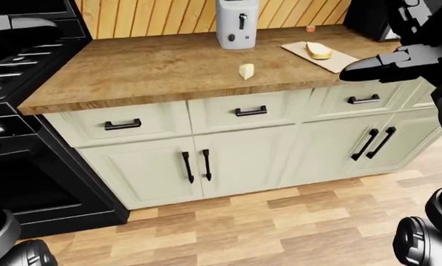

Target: Pick up the wedge of cheese and place it on the slice of bread to prepare a simple cheese on bread dish.

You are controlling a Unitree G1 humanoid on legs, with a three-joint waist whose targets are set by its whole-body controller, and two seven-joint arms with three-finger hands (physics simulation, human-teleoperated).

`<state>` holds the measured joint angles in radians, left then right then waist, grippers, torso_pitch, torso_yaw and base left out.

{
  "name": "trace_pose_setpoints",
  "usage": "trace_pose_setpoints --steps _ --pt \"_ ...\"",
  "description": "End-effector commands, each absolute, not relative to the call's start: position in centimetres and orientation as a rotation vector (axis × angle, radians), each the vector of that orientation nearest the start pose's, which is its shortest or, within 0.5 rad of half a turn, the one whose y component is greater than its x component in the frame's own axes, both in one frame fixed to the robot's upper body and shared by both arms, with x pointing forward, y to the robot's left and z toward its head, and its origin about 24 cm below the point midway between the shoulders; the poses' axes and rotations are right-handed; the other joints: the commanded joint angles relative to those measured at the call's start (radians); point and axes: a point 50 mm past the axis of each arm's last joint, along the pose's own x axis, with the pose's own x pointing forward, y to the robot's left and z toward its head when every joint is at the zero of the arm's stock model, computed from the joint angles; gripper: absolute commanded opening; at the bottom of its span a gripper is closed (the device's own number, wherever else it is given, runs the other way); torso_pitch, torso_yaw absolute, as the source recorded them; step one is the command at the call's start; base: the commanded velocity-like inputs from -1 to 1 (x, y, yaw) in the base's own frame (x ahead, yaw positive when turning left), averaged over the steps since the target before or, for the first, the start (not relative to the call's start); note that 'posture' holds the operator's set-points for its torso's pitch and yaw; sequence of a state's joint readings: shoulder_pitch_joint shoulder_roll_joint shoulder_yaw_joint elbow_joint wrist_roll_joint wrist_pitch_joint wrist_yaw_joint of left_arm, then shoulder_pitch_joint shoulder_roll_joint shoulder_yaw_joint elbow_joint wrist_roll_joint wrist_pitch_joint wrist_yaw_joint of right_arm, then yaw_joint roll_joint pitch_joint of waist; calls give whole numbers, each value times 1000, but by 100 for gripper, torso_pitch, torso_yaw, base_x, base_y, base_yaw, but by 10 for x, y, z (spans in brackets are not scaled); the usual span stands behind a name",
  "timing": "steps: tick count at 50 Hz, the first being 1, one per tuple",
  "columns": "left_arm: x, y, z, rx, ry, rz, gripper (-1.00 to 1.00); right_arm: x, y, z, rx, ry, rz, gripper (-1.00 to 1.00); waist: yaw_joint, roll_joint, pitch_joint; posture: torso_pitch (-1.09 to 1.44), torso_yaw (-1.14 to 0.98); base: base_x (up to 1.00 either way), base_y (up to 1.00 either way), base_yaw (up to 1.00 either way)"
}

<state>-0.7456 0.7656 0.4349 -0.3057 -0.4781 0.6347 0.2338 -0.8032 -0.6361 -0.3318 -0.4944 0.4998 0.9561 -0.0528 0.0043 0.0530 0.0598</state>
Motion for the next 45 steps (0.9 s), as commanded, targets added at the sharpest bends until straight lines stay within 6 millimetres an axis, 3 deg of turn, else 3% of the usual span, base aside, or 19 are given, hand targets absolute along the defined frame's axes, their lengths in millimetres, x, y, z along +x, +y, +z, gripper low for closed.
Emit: trace_pose_setpoints --steps 1,7,8,9,10,11,14,18,20,22,23,26,28,33,34,36,37,42,45 --pt "246 279 364 116 -719 365 100 255 -223 348 -164 -533 -47 100 -4 1 -21 0 0 28 0 0" --pt "246 279 364 117 -717 366 100 256 -223 347 -164 -533 -46 100 13 -74 -20 0 0 29 0 0" --pt "246 280 364 117 -717 367 100 256 -223 347 -163 -533 -46 100 15 -102 -30 0 0 29 0 0" --pt "246 280 364 117 -717 367 100 256 -223 347 -163 -533 -46 100 19 -106 -43 0 0 29 0 0" --pt "246 280 364 117 -717 368 100 256 -223 347 -164 -533 -46 100 6 -94 -21 0 0 28 0 0" --pt "246 280 364 116 -717 368 100 256 -223 347 -163 -533 -45 100 11 -109 -13 0 0 29 0 0" --pt "247 280 363 115 -716 367 100 256 -222 347 -165 -533 -44 100 0 -88 -22 0 0 29 0 0" --pt "246 281 362 114 -716 368 100 254 -223 347 -161 -535 -46 100 -9 -51 -10 0 0 29 0 0" --pt "246 280 363 114 -716 368 100 255 -224 347 -159 -532 -54 100 -16 -20 -9 0 0 23 0 0" --pt "245 280 363 114 -717 369 100 258 -225 346 -161 -525 -63 100 -19 20 -28 0 0 0 0 0" --pt "245 280 363 114 -717 369 100 258 -226 346 -162 -522 -69 100 -25 -7 -22 0 0 0 0 0" --pt "245 280 363 113 -717 368 100 259 -228 346 -177 -515 -103 100 -20 9 -8 0 0 0 0 0" --pt "245 280 363 115 -717 369 100 260 -228 345 -188 -509 -112 100 -16 -2 2 0 0 0 0 0" --pt "247 280 363 117 -716 368 100 259 -227 346 -186 -511 -109 100 -4 -83 10 0 0 0 0 0" --pt "246 280 363 117 -716 369 100 260 -227 345 -181 -513 -103 100 -3 -51 8 0 0 0 0 0" --pt "246 280 363 117 -717 370 100 260 -226 345 -186 -511 -100 100 -3 -50 -12 0 0 0 0 0" --pt "246 280 363 123 -716 371 100 260 -224 344 -188 -511 -87 100 -3 -47 -38 0 0 0 0 8" --pt "247 280 362 122 -714 373 100 261 -224 343 -189 -507 -84 100 -4 -55 -36 0 0 0 0 10" --pt "247 280 362 123 -714 372 100 260 -223 344 -187 -508 -82 100 -3 -25 -26 0 0 0 0 16"
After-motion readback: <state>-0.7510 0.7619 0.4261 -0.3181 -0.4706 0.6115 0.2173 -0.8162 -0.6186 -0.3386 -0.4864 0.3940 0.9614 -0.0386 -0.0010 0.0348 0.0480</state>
